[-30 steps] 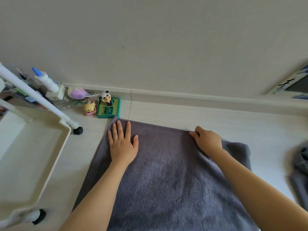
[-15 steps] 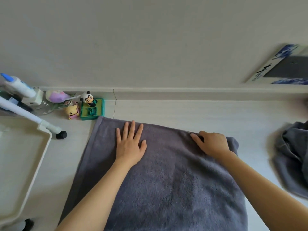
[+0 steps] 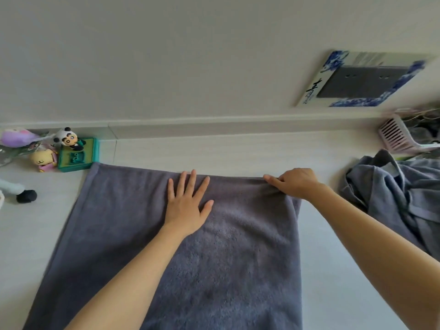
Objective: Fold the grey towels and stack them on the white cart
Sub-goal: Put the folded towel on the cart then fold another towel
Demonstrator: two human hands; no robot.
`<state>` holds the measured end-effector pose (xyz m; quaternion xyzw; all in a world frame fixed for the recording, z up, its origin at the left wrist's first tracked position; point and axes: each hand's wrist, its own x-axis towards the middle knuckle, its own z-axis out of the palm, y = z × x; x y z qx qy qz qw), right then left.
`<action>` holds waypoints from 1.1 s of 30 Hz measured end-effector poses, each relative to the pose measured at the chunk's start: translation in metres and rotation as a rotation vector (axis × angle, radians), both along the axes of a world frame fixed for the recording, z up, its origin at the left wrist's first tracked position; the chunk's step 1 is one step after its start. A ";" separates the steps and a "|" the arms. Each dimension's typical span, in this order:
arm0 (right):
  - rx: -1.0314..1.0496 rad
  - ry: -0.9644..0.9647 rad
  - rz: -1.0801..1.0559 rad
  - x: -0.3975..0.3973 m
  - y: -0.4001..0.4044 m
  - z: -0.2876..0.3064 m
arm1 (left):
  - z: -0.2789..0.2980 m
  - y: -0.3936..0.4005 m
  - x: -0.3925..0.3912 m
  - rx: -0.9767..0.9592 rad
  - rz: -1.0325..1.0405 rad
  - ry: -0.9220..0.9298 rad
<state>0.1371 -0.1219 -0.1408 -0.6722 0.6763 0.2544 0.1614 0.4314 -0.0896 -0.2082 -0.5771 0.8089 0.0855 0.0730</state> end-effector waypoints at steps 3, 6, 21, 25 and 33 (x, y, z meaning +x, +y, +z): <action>-0.130 0.036 0.105 -0.005 -0.002 -0.007 | 0.003 0.001 -0.011 0.011 0.061 -0.004; -0.242 -0.062 0.150 -0.015 0.004 -0.017 | 0.011 0.005 -0.024 -0.028 0.105 -0.006; -0.646 -0.375 -0.127 -0.014 0.033 -0.041 | 0.007 0.029 -0.063 -0.013 0.123 0.056; -0.685 -0.475 -0.244 -0.002 0.101 -0.044 | 0.010 0.066 -0.074 -0.011 -0.039 0.114; -0.379 -0.351 -0.223 -0.048 0.127 -0.067 | 0.000 0.070 -0.056 -0.036 -0.067 0.006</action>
